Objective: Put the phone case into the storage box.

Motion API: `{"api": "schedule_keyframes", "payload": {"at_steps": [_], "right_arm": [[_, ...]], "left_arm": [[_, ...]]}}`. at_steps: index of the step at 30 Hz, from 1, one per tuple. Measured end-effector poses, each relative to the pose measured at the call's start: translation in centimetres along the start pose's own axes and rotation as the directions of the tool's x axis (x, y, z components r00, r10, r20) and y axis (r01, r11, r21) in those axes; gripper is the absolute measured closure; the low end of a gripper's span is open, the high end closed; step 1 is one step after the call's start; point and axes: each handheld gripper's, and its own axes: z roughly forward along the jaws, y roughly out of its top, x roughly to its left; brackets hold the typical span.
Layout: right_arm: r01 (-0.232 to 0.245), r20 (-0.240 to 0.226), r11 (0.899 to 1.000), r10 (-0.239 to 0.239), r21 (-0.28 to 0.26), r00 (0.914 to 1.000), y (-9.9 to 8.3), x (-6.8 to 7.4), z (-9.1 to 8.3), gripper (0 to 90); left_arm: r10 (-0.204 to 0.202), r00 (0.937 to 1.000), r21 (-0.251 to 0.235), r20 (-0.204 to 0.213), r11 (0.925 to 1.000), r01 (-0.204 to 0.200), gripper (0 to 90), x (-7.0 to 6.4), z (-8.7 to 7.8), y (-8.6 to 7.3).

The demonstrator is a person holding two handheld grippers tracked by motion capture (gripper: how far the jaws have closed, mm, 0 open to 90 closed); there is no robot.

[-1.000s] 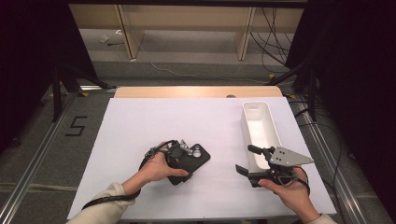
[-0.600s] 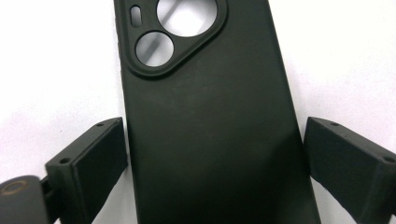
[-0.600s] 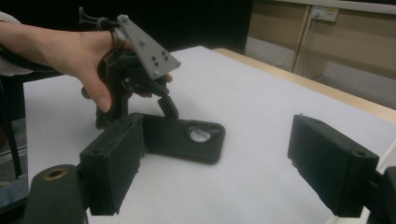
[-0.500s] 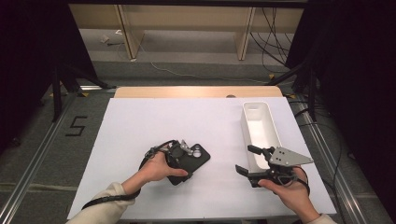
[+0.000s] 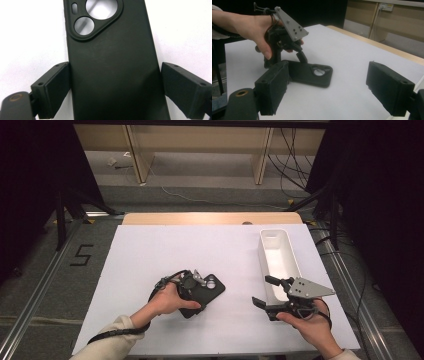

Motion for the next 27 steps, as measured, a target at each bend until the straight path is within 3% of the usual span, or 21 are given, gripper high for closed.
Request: {"api": "schedule_keyframes", "payload": {"at_steps": [27], "right_arm": [[0.0, 0.002, 1.0, 0.0, -0.006, 1.0, 0.0, -0.04, -0.04, 19.6]], "left_arm": [[-0.027, 0.9996, -0.042, -0.006, 0.9988, 0.026, 15.2, 0.11, -0.27, -0.31]]}}
